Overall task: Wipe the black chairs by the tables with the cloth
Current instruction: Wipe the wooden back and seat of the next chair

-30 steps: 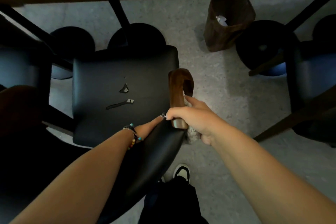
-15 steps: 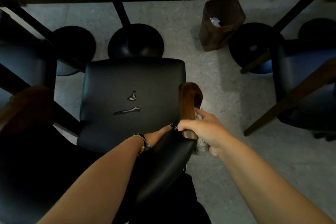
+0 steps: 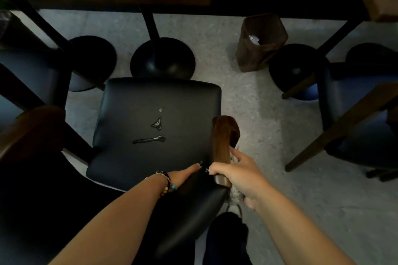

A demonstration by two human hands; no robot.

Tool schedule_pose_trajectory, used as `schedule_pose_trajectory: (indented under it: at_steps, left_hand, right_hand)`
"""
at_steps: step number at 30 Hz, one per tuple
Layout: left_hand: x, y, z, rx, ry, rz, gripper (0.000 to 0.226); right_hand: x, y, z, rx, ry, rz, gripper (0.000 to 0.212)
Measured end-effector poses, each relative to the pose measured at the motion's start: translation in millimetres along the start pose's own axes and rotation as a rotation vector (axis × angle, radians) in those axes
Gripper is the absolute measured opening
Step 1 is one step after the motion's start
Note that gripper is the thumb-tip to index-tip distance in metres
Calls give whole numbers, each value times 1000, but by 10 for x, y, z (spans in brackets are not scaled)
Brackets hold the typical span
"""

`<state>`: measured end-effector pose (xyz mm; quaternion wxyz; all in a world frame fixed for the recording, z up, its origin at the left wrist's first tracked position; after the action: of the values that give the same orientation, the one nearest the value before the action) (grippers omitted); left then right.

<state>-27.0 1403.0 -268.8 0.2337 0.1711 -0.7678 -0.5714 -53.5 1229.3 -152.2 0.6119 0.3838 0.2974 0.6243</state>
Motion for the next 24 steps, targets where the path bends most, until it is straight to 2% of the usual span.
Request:
schedule_pose_trajectory:
  at_steps: [3, 7, 9, 11, 14, 19, 22, 24]
  left_hand:
    - [10, -4, 113, -80, -40, -19, 132]
    - [46, -78, 171, -78, -43, -66, 125]
    - [80, -53, 163, -82, -16, -85, 115]
    - [57, -9, 130, -84, -23, -153, 90]
    - [-12, 150, -89, -38, -70, -351, 62]
    - [-121, 574, -823, 207, 143, -632, 42]
    - [-76, 717, -1244, 265, 156, -672, 42]
    - [-38, 790, -1483, 285, 149, -670, 48]
  right_hand:
    - [32, -2, -89, 6, 0, 22, 116]
    - [-10, -43, -176, 13, 4, 120, 121]
    - [-54, -58, -172, 20, 27, 174, 102]
    - [-126, -44, -105, 12, 29, 258, 80]
    - [-444, 107, 116, -8, 95, 317, 69]
    - [-1140, 465, 559, -16, 223, 291, 31]
    - [-1399, 609, 850, -33, 241, 268, 23]
    - [-1498, 615, 1043, -57, 243, 257, 27]
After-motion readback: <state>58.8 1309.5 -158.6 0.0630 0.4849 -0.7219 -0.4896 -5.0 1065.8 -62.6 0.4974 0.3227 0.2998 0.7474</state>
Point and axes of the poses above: each hand's wrist, its own y-axis away from the middle knuckle, its own x-axis out of the palm, z = x × y, the point moved 7 cm from there along -y, towards the middle knuckle, and after that the axes turned 12 degrees about z, right-handed, at the moved point
